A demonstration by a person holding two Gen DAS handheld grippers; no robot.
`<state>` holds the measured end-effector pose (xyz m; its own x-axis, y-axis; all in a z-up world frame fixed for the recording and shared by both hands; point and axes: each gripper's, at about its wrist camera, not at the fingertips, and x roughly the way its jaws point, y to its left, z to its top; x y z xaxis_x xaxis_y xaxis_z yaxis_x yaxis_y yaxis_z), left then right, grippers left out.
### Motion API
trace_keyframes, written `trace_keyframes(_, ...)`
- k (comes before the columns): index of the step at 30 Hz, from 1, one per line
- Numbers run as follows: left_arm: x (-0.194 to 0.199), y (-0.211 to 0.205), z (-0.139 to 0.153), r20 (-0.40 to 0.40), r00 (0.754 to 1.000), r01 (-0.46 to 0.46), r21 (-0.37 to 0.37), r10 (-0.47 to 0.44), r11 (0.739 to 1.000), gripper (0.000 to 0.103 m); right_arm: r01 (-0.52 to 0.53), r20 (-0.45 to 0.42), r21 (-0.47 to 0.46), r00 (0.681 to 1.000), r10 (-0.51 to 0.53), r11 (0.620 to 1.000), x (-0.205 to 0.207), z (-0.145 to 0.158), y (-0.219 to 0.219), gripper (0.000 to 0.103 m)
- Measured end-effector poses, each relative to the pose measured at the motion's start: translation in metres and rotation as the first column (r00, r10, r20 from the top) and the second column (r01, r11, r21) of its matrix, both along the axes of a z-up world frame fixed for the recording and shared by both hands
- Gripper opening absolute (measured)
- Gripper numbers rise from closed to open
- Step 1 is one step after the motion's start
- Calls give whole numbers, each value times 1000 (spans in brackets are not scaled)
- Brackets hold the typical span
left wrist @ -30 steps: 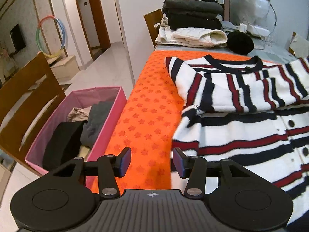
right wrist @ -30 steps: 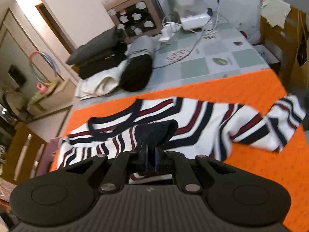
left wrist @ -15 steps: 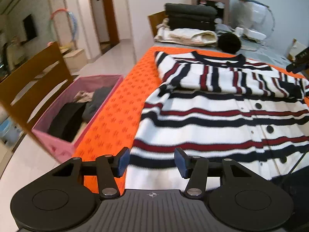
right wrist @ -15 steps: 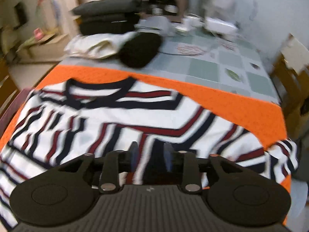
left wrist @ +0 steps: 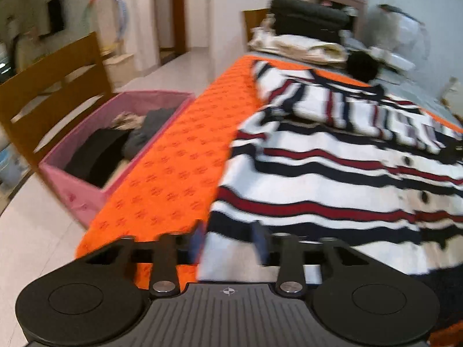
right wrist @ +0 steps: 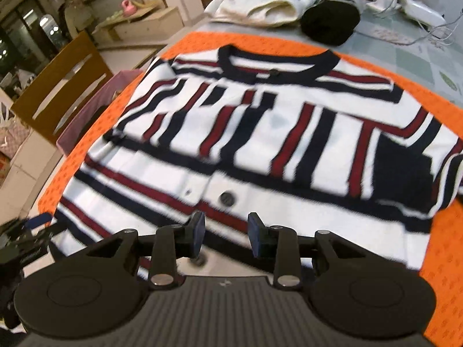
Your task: Fold clothes
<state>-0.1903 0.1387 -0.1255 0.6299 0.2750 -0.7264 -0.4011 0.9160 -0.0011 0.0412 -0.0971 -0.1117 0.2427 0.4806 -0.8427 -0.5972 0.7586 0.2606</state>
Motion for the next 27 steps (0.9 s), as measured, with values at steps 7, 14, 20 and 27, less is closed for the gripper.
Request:
trace_keyframes(7, 3, -55, 3, -48, 957, 291, 240, -288, 926, 13, -14, -27, -42, 1000, 13, 999, -24, -1, 14, 38)
trace_keyframes(14, 6, -60, -2, -52, 955, 297, 195, -292, 935, 19, -45, -46, -66, 998, 42, 997, -33, -7, 29, 37)
trace_keyframes(20, 7, -60, -5, -50, 960, 280, 147, -276, 949, 20, -70, -67, -42, 996, 67, 997, -36, -8, 35, 38)
trace_keyframes(27, -10, -33, -4, -108, 981, 179, 158, -163, 971, 22, -39, -137, 34, 990, 44, 999, -40, -23, 39, 38)
